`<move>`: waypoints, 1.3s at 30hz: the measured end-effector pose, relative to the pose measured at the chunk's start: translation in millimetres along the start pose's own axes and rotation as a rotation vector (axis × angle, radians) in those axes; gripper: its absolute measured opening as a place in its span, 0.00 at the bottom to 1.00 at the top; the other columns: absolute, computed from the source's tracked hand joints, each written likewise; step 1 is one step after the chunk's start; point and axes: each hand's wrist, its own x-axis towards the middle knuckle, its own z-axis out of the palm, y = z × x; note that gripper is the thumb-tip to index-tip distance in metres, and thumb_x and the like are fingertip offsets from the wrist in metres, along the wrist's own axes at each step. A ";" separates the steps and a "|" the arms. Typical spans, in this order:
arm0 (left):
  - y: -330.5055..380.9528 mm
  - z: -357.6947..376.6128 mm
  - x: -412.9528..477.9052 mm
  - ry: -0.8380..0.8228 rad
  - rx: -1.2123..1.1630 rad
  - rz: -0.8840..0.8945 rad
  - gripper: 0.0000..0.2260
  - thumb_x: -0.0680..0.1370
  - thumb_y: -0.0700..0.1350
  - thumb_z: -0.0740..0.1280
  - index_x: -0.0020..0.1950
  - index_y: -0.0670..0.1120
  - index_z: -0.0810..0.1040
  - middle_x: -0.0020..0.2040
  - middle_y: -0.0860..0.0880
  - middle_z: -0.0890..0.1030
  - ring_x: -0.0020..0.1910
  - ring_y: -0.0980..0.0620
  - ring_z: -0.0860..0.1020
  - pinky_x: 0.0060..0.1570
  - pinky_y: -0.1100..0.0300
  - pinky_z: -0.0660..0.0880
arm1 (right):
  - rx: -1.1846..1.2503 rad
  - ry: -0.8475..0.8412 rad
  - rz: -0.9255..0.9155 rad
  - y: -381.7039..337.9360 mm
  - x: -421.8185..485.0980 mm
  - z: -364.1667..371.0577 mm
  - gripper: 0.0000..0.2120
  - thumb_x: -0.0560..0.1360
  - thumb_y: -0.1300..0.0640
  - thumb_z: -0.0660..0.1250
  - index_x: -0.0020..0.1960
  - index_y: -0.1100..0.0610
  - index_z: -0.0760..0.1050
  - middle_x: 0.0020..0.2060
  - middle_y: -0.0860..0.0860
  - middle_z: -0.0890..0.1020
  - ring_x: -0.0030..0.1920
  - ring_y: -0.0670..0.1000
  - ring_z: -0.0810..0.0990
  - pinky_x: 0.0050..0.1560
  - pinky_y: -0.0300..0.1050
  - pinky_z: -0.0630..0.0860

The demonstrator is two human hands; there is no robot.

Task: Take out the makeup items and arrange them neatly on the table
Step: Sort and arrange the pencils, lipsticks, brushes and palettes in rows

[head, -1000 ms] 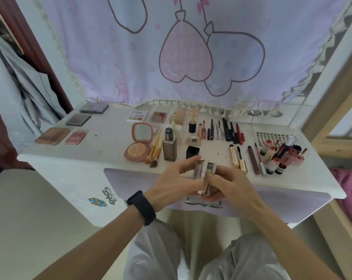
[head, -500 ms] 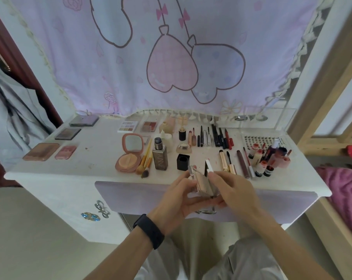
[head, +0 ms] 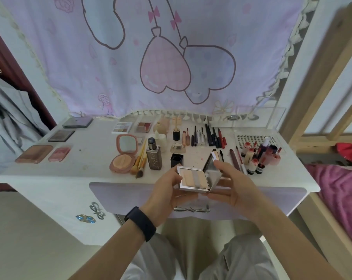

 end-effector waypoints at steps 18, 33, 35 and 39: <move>-5.5 -28.2 -4.8 0.102 0.667 0.329 0.18 0.74 0.46 0.76 0.63 0.54 0.79 0.57 0.47 0.79 0.43 0.50 0.85 0.41 0.52 0.84 | -0.056 -0.054 -0.166 17.8 -9.2 21.5 0.09 0.72 0.43 0.74 0.42 0.48 0.87 0.38 0.49 0.87 0.41 0.54 0.88 0.43 0.46 0.84; 3.7 -55.6 -14.6 -0.022 1.493 0.375 0.42 0.69 0.63 0.73 0.79 0.54 0.60 0.67 0.54 0.67 0.66 0.55 0.62 0.64 0.62 0.65 | -0.006 -0.128 -0.083 36.8 -5.3 34.5 0.17 0.61 0.38 0.79 0.39 0.50 0.87 0.33 0.50 0.84 0.42 0.60 0.87 0.46 0.50 0.84; 5.2 -61.8 -18.3 -0.006 1.563 0.363 0.40 0.69 0.61 0.74 0.78 0.54 0.62 0.65 0.53 0.69 0.65 0.54 0.63 0.66 0.58 0.67 | 0.003 -0.148 -0.075 40.1 -5.7 43.7 0.20 0.60 0.38 0.79 0.44 0.51 0.87 0.31 0.50 0.83 0.39 0.57 0.87 0.43 0.48 0.84; 10.1 -82.7 -35.0 0.075 1.524 0.395 0.40 0.66 0.63 0.72 0.76 0.59 0.64 0.60 0.56 0.70 0.58 0.57 0.68 0.57 0.67 0.69 | 0.063 -0.192 -0.050 46.1 -3.1 64.6 0.19 0.65 0.39 0.78 0.48 0.50 0.87 0.39 0.55 0.87 0.44 0.60 0.87 0.41 0.47 0.83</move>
